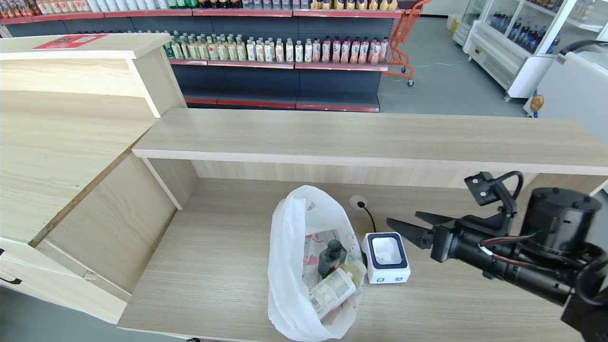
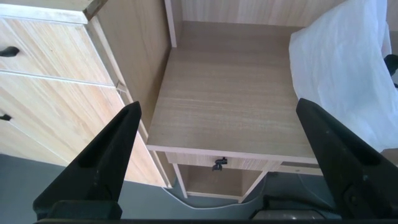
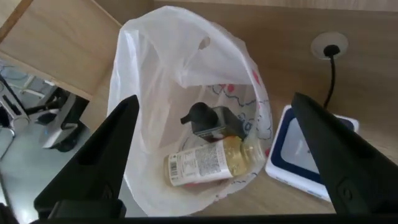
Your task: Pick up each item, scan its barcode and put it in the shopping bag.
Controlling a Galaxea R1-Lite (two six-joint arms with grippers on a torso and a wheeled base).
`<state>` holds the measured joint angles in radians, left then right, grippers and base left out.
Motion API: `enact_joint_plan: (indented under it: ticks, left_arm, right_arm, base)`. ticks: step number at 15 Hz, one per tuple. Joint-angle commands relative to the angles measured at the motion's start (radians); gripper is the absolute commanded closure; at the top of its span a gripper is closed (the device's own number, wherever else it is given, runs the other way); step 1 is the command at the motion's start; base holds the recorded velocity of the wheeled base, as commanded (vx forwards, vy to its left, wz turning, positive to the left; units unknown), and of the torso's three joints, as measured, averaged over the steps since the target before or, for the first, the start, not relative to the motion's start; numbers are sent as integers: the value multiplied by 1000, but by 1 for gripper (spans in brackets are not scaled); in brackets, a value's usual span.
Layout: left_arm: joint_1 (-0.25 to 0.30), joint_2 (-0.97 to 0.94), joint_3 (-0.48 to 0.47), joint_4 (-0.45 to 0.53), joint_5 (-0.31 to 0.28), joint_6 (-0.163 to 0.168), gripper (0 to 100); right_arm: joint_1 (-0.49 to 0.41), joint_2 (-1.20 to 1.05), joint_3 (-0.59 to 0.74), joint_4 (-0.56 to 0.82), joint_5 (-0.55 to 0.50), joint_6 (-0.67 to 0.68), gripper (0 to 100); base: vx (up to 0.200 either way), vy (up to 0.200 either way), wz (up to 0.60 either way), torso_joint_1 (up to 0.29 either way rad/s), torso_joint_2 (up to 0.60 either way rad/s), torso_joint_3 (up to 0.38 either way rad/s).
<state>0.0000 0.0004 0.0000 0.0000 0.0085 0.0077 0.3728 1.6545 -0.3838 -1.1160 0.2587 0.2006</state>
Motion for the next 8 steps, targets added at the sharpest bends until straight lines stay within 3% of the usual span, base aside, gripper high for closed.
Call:
enact_joint_plan:
  ticks: [1,6,8]
  left_arm:
    - [0,0,0,0,1,0,0]
    - [0,0,0,0,1,0,0]
    - [0,0,0,0,1,0,0]
  right_arm:
    - [-118,-349,59,258,-73,-96,0]
    - [-186,-745,287,509,-96,-139,0]
    - [-189,-998,362,691,-196,-147,0]
  base:
    - [0,0,0,0,0,0]
    - [0,0,0,0,0,0]
    - [0,0,0,0,0,0]
